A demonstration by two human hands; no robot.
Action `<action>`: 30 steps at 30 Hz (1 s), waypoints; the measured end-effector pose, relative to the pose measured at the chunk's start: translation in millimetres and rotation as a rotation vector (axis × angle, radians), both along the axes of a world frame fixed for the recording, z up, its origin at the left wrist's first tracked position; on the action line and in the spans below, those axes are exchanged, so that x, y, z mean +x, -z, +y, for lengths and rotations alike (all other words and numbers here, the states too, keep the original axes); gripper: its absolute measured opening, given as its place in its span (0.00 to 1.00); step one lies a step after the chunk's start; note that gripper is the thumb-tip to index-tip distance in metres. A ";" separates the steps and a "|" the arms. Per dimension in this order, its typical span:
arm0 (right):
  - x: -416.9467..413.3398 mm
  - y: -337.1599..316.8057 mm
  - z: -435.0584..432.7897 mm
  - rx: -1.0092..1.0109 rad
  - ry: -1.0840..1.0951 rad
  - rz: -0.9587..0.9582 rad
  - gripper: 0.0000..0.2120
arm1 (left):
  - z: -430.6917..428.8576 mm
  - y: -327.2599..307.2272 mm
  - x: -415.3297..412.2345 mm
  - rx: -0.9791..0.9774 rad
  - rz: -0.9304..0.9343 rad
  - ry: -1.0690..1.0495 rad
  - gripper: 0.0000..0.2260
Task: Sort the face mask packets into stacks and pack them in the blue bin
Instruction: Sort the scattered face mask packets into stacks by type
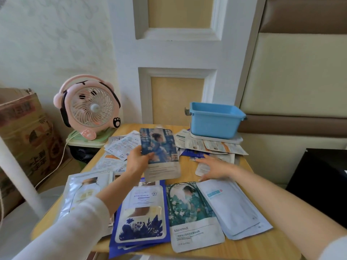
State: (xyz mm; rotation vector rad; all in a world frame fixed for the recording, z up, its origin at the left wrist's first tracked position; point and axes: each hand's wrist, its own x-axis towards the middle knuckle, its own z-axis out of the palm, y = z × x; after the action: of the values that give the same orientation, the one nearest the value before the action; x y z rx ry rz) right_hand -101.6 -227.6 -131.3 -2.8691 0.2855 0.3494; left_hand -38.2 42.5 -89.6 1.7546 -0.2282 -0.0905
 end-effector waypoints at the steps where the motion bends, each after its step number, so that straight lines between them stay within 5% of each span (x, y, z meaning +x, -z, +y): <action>1: 2.3 3.8 -4.8 0.007 0.007 -0.035 0.44 | -8.2 1.8 1.9 -0.020 0.058 0.032 0.06; 7: 9.1 8.3 -26.2 0.070 -0.012 -0.101 0.38 | -64.7 23.4 9.1 0.054 0.211 0.126 0.08; 11: 13.4 11.6 -31.8 0.089 -0.005 -0.144 0.38 | -69.3 32.2 28.5 0.727 -0.301 0.016 0.14; 13: 13.1 8.5 -30.8 0.087 -0.019 -0.140 0.38 | -62.0 34.3 47.8 0.894 -0.442 0.032 0.16; 18: 3.8 -3.2 -30.6 0.081 -0.058 -0.021 0.44 | -45.5 37.6 81.6 1.176 -0.326 0.526 0.40; 24: 6.3 7.3 -35.1 0.075 -0.036 -0.063 0.40 | -41.5 38.7 92.8 1.527 -0.874 0.545 0.30; 27: 8.2 13.5 -38.6 0.101 -0.027 -0.123 0.37 | -37.0 32.9 102.7 1.526 -0.810 0.601 0.33; 30: 9.8 14.0 -39.8 0.160 -0.022 -0.141 0.49 | -38.4 27.8 103.3 1.495 -0.863 0.650 0.41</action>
State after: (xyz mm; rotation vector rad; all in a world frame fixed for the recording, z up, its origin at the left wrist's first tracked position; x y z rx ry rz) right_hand -91.8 -267.4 -145.4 -2.7244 0.1912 0.1637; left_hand 65.1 4.0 -117.4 3.0163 -1.7071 0.0699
